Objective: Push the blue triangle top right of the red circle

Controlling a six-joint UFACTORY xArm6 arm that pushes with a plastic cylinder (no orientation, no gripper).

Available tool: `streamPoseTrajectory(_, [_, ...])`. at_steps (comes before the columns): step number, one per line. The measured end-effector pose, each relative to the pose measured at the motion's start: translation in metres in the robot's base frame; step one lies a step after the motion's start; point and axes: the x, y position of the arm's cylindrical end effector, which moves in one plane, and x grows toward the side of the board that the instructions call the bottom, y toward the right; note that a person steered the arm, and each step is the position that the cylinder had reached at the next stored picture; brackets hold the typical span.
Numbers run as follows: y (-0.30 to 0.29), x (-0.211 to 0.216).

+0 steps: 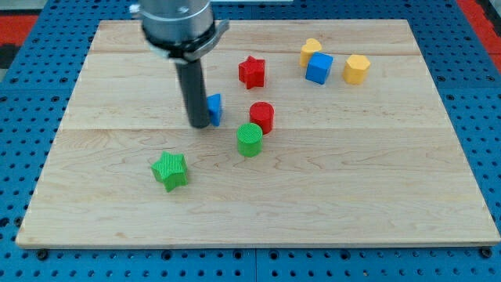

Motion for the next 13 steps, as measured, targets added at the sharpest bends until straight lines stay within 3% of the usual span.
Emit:
streamPoseTrajectory(2, [-0.007, -0.028])
streamPoseTrajectory(4, [0.072, -0.054])
streamPoseTrajectory(6, [-0.010, -0.071])
streamPoseTrajectory(7, [-0.003, -0.111])
streamPoseTrajectory(9, [0.131, -0.088])
streamPoseTrajectory(13, [0.063, -0.015])
